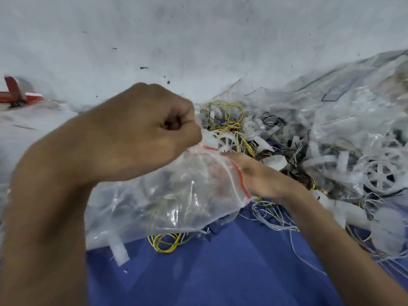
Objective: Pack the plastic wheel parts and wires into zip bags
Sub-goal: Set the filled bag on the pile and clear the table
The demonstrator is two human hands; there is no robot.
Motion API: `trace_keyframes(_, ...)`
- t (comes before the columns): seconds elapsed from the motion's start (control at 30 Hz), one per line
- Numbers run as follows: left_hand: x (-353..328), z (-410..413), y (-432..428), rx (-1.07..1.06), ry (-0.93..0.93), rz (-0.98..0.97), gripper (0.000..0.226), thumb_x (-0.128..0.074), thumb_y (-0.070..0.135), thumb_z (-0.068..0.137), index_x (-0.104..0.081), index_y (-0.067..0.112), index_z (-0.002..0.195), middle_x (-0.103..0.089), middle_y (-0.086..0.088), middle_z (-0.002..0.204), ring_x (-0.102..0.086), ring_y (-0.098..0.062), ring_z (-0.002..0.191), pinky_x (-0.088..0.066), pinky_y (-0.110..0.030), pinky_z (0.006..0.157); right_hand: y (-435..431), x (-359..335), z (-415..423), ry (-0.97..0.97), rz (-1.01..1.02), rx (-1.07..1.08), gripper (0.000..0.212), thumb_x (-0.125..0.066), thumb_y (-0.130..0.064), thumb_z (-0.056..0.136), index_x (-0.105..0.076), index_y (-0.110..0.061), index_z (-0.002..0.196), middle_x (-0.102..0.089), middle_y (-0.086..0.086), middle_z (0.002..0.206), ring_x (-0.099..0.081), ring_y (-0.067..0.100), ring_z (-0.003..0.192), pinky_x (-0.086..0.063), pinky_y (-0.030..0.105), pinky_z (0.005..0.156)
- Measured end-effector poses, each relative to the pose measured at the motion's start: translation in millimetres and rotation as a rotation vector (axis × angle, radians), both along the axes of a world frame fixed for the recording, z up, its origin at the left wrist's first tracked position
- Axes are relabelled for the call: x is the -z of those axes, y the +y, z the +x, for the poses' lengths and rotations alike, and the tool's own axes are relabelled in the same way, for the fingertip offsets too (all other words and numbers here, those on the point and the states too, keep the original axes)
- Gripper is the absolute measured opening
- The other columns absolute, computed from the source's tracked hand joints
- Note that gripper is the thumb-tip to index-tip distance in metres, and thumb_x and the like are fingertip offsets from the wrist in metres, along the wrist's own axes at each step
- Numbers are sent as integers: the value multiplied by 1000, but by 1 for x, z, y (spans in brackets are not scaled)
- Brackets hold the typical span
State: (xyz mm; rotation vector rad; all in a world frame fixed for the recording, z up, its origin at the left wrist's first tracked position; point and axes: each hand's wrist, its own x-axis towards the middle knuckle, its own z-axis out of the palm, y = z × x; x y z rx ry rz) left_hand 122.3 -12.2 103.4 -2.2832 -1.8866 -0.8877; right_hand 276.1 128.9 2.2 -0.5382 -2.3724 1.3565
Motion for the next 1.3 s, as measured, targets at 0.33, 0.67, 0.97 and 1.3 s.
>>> trace_keyframes(0.33, 47, -25, 53, -198, 117, -640, 22, -67, 31, 80, -56, 20, 65, -57, 10, 55, -49, -5, 49, -41, -20, 54, 34, 7, 20, -399, 603, 242, 39, -65, -51, 78, -60, -12, 78, -67, 2, 74, -63, 20, 69, -51, 32, 66)
trace_keyframes(0.67, 47, 0, 48, -129, 178, -786, 35, -51, 3, 85, -66, 35, 83, -59, 9, 105, -60, -17, 88, -49, -38, 81, 31, 24, 13, -608, 603, 88, 20, -61, -20, 87, -47, -17, 73, -58, -3, 68, -60, 2, 58, -42, 14, 52)
trace_keyframes(0.97, 66, 10, 36, -261, 421, -857, 31, -42, 9, 89, -68, 9, 107, -66, -7, 109, -62, -18, 95, -51, -25, 82, 40, 2, 30, -458, 566, 10, 35, -58, -6, 88, -56, -18, 121, -71, 5, 79, -57, -3, 52, -40, 4, 59)
trace_keyframes(1.3, 48, 13, 54, -220, 173, -394, 31, -71, 43, 75, -68, 12, 76, -63, -1, 68, -57, -18, 63, -48, -32, 59, 27, -19, 40, 47, 12, -28, 20, -54, 12, 84, -51, -8, 86, -63, 13, 89, -61, 21, 85, -51, 19, 64)
